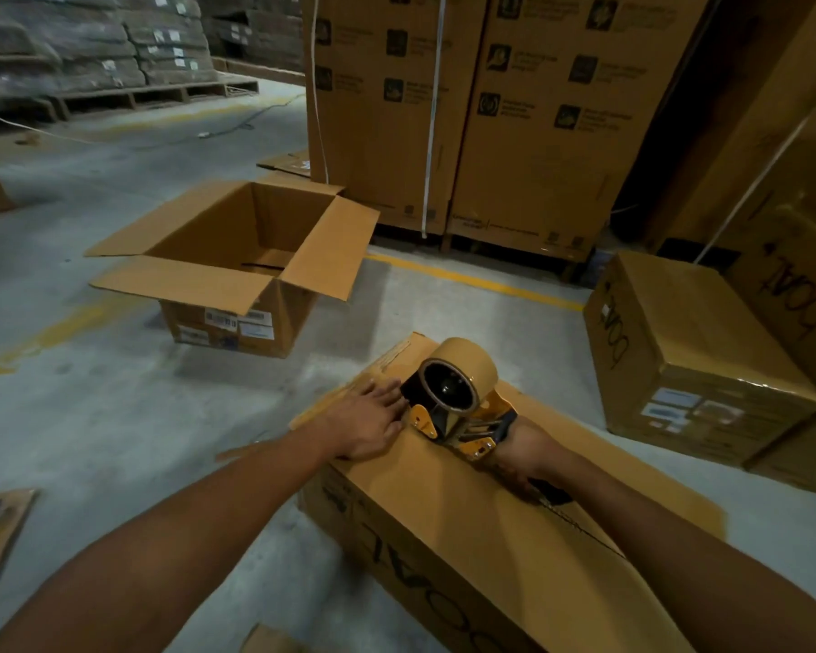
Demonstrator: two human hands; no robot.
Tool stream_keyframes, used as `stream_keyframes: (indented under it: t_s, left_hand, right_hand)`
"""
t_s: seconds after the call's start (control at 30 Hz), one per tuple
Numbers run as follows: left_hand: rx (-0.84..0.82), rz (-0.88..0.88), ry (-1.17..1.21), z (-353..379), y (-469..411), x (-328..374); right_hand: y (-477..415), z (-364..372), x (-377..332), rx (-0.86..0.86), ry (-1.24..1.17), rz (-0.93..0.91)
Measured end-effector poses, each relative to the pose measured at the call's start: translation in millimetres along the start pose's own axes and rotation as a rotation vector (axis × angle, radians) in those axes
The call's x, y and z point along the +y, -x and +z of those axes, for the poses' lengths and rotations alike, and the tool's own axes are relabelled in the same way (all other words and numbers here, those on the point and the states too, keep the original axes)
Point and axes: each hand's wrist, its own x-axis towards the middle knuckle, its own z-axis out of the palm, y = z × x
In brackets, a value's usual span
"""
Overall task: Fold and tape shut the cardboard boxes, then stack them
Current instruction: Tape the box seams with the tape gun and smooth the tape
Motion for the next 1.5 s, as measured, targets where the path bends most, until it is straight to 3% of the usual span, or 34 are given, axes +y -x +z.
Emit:
stream_keyframes:
  t_s: [0.33,0.7,0.97,1.23,1.5]
  left_hand:
    - [-0.037,-0.028,0.058,9.3,-3.6,9.3]
    - [-0.126,-0.235,0.019,0.1,-6.7,61.9]
    - [-0.052,-0.027,0.105,10.0,-4.3,80.6]
    - [-0.088,-0.090,0.050,7.2,-5.0,87.1]
    - [-0.098,-0.060,0.041,4.8,-9.6,141.2]
  right_hand:
    - [3.0,7.4,4.2,-0.009,0.056,0.108]
    - [51.9,-20.5,43.2,-0.008,0.134,-0.004]
    - [55.0,-23.0,38.8,-0.015,0.147,-0.005]
    - [66.6,-31.3,73.9,-0.039,0.219,0.006]
    - [80.2,-32.5,98.2,-0.021,0.028,0.142]
